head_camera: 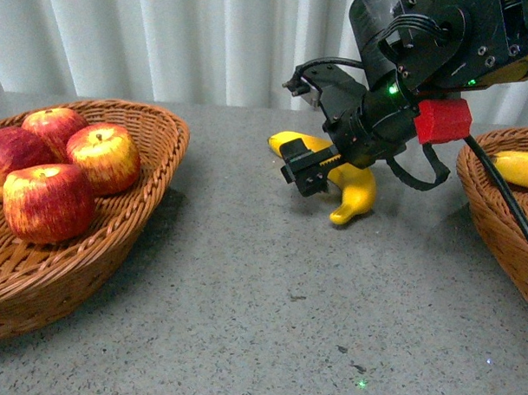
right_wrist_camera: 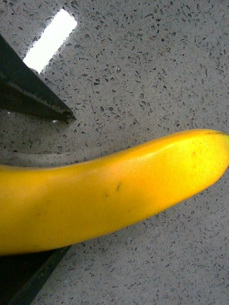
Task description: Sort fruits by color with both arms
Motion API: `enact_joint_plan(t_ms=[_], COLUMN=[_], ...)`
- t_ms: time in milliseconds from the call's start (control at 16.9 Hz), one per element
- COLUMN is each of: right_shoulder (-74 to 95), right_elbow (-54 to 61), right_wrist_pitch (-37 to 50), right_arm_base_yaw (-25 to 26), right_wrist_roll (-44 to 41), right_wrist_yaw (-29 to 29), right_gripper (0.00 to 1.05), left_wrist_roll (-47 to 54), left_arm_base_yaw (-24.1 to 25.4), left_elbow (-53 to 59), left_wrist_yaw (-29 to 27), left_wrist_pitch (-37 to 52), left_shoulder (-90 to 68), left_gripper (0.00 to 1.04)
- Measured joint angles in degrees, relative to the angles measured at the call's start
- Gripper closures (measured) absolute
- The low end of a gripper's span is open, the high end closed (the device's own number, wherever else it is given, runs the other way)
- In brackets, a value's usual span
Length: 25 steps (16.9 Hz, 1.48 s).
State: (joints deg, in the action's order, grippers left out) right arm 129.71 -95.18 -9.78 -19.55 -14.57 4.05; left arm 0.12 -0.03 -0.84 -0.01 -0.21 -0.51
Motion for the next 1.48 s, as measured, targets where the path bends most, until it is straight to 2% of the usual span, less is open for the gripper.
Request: enact_joint_plan(t_ms=[237, 475, 653, 712, 831, 1008, 1127, 1305, 1483], right_shoulder=[0.00, -3.65, -15.91, -20.76, -28.37, -34.40, -37.68, -39.63, -39.85], right_elbow=[0.24, 1.49, 8.87, 13.46, 23.63, 33.70, 38.14, 43.87, 44.54], right_wrist_pitch=[2.01, 6.34, 11.63, 14.16, 17.27, 16.72, 16.63, 16.31, 15.45], right_arm_base_yaw=[0.04, 2.43, 10.14, 13.94, 21.42, 31.89, 36.76, 37.94, 37.88], right_wrist_roll=[-0.09, 6.93, 11.61, 10.86, 3.69, -5.09, -8.94, -12.41, -13.64], right_wrist_yaw=[0.72, 6.47, 13.44, 14.84, 15.80, 20.46, 22.95, 23.50, 24.37], right_gripper=[0.69, 0.70, 0.71, 0.71, 0.71, 0.71, 0.71, 0.71, 0.71], left_wrist_roll=[0.00, 0.00, 0.00, 0.00, 0.00, 0.00, 0.00, 0.00, 0.00], left_arm_base_yaw=[0.00, 0.00, 0.00, 0.00, 0.00, 0.00, 0.00, 0.00, 0.00], left_elbow=[0.00, 0.00, 0.00, 0.00, 0.00, 0.00, 0.00, 0.00, 0.00], left_wrist_yaw=[0.00, 0.00, 0.00, 0.00, -0.02, 0.00, 0.00, 0.00, 0.00], left_wrist_pitch=[0.00, 0.02, 0.00, 0.02, 0.00, 0.02, 0.02, 0.02, 0.02], left_shoulder=[0.00, 0.00, 0.00, 0.00, 0.00, 0.00, 0.00, 0.00, 0.00], left_gripper=[0.07, 0.07, 0.07, 0.07, 0.07, 0.07, 0.07, 0.07, 0.07])
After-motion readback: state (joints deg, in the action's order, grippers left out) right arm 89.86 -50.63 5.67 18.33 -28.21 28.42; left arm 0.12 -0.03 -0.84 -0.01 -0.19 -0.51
